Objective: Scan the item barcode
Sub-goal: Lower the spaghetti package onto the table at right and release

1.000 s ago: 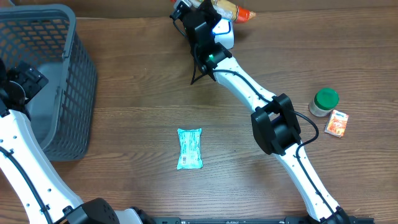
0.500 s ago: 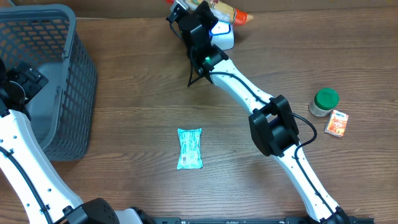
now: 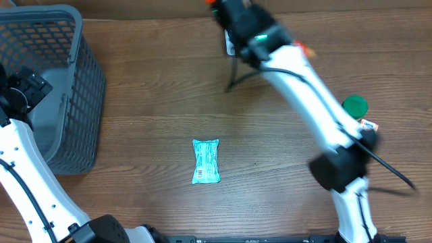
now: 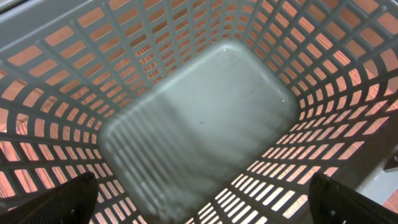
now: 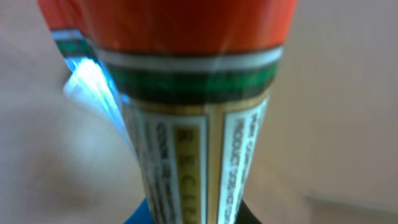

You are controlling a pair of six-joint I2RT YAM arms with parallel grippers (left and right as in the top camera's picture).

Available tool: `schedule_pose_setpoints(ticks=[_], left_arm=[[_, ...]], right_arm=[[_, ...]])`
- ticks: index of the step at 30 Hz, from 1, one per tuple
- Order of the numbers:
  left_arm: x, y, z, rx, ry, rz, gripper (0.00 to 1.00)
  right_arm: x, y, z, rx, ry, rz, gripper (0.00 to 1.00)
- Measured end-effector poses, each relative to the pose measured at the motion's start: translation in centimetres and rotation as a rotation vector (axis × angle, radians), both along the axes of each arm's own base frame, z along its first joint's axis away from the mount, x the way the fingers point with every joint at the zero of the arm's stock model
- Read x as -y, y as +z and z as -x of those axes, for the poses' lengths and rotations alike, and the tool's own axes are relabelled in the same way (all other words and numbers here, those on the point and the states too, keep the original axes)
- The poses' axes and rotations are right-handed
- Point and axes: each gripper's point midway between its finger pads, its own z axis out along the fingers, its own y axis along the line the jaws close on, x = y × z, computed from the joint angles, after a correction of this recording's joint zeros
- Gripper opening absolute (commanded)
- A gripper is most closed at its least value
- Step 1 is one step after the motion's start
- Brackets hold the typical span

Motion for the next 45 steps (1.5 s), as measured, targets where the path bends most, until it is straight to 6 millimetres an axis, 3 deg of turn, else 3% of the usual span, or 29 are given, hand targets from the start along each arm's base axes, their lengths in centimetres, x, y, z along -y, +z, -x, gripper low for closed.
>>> schedule_pose_setpoints(ticks=[3,6,8,13,17,21,23,26,29,30,38,45], left_arm=[[0.0,0.0,0.0,0.0,0.0,0.0,1.0],[0.0,0.0,0.0,0.0,0.0,0.0,1.0],[0.0,0.0,0.0,0.0,0.0,0.0,1.0],[0.0,0.0,0.0,0.0,0.0,0.0,1.0],[0.0,0.0,0.0,0.0,0.0,0.0,1.0],[0.0,0.0,0.0,0.0,0.0,0.0,1.0],[0.0,0.0,0.0,0.0,0.0,0.0,1.0],[0.0,0.0,0.0,0.0,0.0,0.0,1.0],[0.0,0.0,0.0,0.0,0.0,0.0,1.0],[0.0,0.0,0.0,0.0,0.0,0.0,1.0],[0.0,0.0,0.0,0.0,0.0,0.0,1.0],[0.0,0.0,0.0,0.0,0.0,0.0,1.0]], right_arm=[[3.3,2.1,5.9,-0.167,-0.049,-0.162,0.04],[5.4,1.3,9.4,-0.354,-0.124,-0.319,0.04],[6.3,-1.0,10.0,-0.464,-0.183,-0.372,0.04],[8.5,-10.5,10.0,-0.712,-0.361,-0.397,0.04],[11.3,-17.0,11.7,-0.859,-0.509,-0.38,0.04],[13.8,-20.4,13.0,-0.91,-0.601,-0.377,0.04],[14.8,-21.7,13.2,-0.912,-0.631,-0.377,0.12],[15.4,-22.4,13.3,-0.911,-0.651,-0.376,0.31],[15.3,-22.5,12.9,-0.892,-0.653,-0.388,0.6],[15.3,-22.4,12.7,-0.884,-0.648,-0.391,0.65],[15.0,-22.2,11.4,-0.839,-0.624,-0.41,0.68],[13.5,-18.0,10.1,-0.82,-0.583,-0.478,0.68]])
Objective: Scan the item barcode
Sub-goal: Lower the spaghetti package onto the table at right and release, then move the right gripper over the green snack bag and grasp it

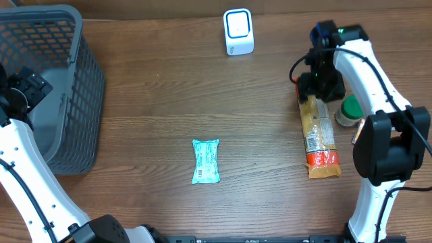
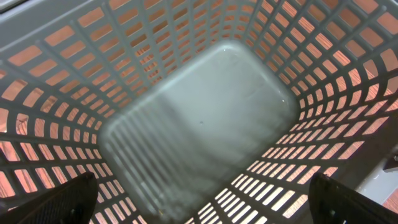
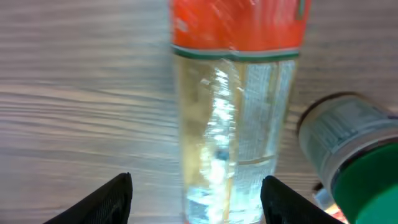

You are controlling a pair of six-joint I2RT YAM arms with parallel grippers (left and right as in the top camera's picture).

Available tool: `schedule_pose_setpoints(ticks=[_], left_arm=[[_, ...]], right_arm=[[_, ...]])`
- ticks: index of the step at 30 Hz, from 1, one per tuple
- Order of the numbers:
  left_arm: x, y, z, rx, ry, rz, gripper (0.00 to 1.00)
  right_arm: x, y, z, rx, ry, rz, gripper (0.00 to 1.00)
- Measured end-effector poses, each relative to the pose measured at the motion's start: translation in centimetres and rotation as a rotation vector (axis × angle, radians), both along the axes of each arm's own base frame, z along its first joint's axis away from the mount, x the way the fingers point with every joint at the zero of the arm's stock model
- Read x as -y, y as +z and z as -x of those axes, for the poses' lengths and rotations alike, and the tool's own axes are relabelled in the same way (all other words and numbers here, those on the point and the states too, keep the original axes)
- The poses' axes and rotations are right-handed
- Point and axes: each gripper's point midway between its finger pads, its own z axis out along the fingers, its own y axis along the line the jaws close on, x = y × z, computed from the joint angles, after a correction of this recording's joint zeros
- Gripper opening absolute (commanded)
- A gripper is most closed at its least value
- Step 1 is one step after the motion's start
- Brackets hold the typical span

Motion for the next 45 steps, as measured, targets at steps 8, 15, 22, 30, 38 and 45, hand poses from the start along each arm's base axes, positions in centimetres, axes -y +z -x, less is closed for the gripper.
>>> schedule_pose_setpoints(ticks=[8,15,22,30,38,45], left_arm=[[0.0,0.0,0.0,0.0,0.0,0.0,1.0],[0.0,0.0,0.0,0.0,0.0,0.0,1.0],[0.0,0.0,0.0,0.0,0.0,0.0,1.0],[0.0,0.0,0.0,0.0,0.0,0.0,1.0],[0.0,0.0,0.0,0.0,0.0,0.0,1.0],[0.0,0.0,0.0,0.0,0.0,0.0,1.0]], right_arm=[[-8.0,2.1,1.8,-0.009,0.121,-0.184,0.71],[-14.9,0.8,6.3,-0.09,0.248,-0.252,0.71],[-19.2,-2.7,10.2,-0.14,0.293,-0.252,0.73],[-21.4,-5.3,12.7,-0.163,0.299,-0.271,0.73],[-23.2,-5.3,13.2,-0.15,0.315,-0.32,0.73],[-25.1,-5.7,12.8,-0.102,0.318,-0.36,0.79]])
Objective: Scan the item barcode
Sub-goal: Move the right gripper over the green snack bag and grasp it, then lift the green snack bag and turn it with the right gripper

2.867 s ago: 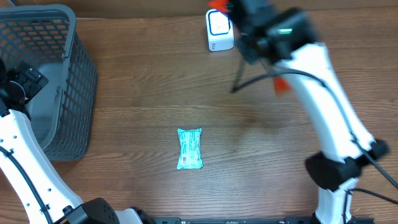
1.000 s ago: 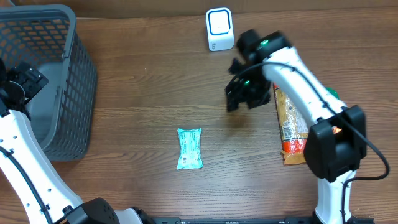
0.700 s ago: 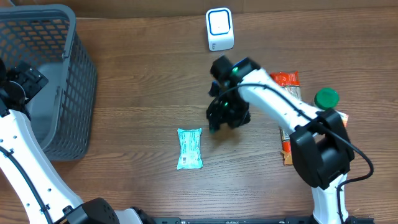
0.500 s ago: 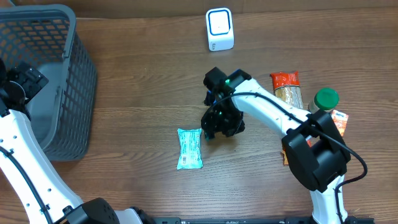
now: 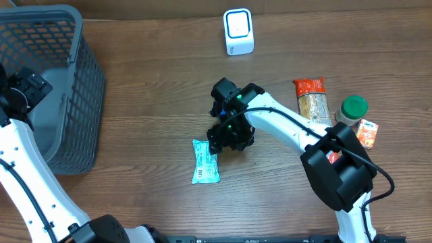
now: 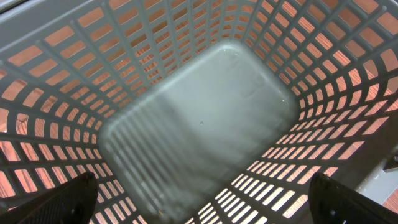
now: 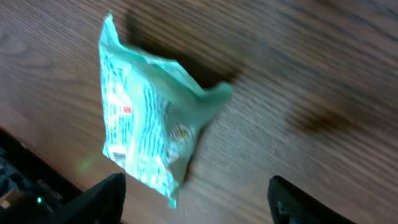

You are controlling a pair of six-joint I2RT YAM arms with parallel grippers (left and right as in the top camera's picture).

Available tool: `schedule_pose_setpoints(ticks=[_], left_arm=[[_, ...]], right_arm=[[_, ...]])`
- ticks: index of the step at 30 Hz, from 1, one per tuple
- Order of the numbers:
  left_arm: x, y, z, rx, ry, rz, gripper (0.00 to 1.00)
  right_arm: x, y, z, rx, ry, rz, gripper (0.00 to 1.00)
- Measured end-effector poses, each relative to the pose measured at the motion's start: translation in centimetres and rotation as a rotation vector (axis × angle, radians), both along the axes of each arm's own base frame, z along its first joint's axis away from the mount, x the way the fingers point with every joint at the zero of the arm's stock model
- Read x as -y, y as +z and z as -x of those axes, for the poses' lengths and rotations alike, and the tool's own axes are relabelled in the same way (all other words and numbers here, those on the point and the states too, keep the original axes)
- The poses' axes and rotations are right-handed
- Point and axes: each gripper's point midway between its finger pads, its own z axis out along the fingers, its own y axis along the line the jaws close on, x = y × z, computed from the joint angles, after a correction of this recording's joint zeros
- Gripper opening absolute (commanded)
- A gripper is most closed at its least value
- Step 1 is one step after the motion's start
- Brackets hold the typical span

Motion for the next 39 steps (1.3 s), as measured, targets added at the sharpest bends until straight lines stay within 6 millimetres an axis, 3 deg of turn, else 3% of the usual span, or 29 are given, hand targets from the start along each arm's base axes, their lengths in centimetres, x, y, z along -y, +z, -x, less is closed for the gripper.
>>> schedule_pose_setpoints(ticks=[10,26,34,39], left_arm=[[0.0,0.0,0.0,0.0,0.0,0.0,1.0],[0.0,0.0,0.0,0.0,0.0,0.0,1.0],[0.0,0.0,0.0,0.0,0.0,0.0,1.0],[0.0,0.0,0.0,0.0,0.0,0.0,1.0]], right_arm=[[-0.8,-2.3,0.6,-0.023,-0.057,-0.053,0.74],[-1.9,-2.7,0.7,-0.048,-0.129,-0.106,0.56],[-2.8,-2.9,0.3,0.004,-0.153,-0.106,0.53],[-3.1,-3.2,0.7,0.03,-0.154,-0.08,0.37]])
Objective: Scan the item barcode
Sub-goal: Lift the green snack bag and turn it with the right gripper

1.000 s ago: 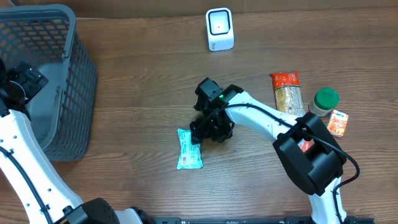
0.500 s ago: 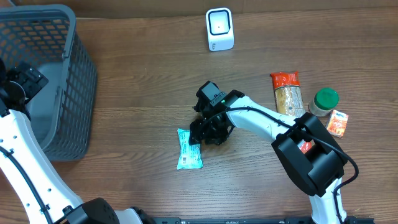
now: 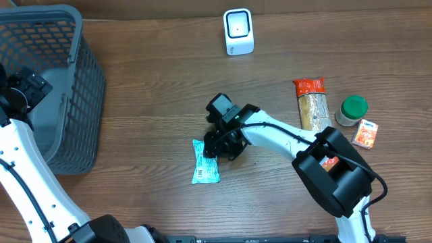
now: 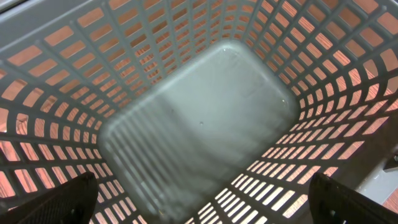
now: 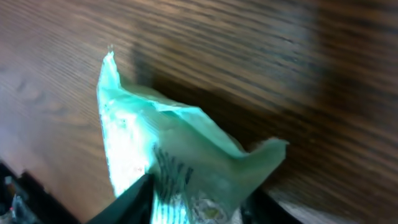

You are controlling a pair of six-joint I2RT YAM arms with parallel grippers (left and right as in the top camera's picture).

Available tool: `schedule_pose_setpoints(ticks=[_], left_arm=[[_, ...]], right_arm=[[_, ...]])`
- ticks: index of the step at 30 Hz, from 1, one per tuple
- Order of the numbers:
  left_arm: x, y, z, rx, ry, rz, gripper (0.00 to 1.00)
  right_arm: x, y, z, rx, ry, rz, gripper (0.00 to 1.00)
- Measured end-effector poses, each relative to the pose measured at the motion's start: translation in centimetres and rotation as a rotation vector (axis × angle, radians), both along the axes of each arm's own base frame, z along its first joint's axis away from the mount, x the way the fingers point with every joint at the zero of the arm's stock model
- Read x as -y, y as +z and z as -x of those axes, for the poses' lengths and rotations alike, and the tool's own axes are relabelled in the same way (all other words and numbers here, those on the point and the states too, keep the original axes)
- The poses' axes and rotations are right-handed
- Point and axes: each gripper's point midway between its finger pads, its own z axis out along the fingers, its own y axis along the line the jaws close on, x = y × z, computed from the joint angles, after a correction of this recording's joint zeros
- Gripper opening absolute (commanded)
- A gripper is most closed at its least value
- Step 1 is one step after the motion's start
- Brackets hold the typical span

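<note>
A teal snack packet (image 3: 206, 163) lies on the wooden table near the front middle. My right gripper (image 3: 217, 144) is down at its far end. In the right wrist view the packet (image 5: 168, 143) sits between the two fingers (image 5: 135, 200), which press on both its sides. The white barcode scanner (image 3: 238, 32) stands at the back middle. My left gripper (image 4: 199, 208) hangs open over the grey basket's floor (image 4: 199, 118) with nothing between its fingers.
The grey mesh basket (image 3: 64, 101) stands at the left. At the right lie an orange-topped clear noodle pack (image 3: 314, 101), a green-lidded jar (image 3: 353, 109) and a small orange box (image 3: 365, 133).
My right gripper has dropped onto the far end of the teal packet, and its fingers have narrowed until they press on it. The left arm has not moved.
My right gripper held the orange-topped pack up by the scanner. Then the pack lay at the right beside the jar with the gripper open over it. Then the gripper hung open beside the teal packet, and now it grips that packet's end.
</note>
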Motion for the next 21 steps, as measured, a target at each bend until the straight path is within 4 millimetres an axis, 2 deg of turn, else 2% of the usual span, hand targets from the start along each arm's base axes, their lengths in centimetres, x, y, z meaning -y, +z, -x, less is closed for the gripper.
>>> schedule_pose_setpoints(ticks=[2,4,10,14,17,20,21], left_arm=[[0.0,0.0,0.0,0.0,0.0,0.0,1.0],[0.0,0.0,0.0,0.0,0.0,0.0,1.0],[0.0,0.0,0.0,0.0,0.0,0.0,1.0],[0.0,0.0,0.0,0.0,0.0,0.0,1.0],[0.0,0.0,0.0,0.0,0.0,0.0,1.0],[0.0,0.0,0.0,0.0,0.0,0.0,1.0],[0.0,0.0,0.0,0.0,0.0,0.0,1.0]], right_arm=[[0.0,-0.1,0.0,0.007,-0.003,0.01,0.28],[-0.1,-0.1,-0.1,0.013,-0.003,0.007,0.14],[-0.1,0.3,-0.1,0.017,-0.007,0.005,0.11],[0.4,1.0,-0.2,0.057,0.024,0.009,0.04],[1.1,3.0,-0.1,0.098,0.053,0.005,0.04],[2.0,7.1,-0.1,0.16,0.068,-0.03,0.04],[2.5,9.1,-0.1,0.187,0.066,-0.048,0.04]])
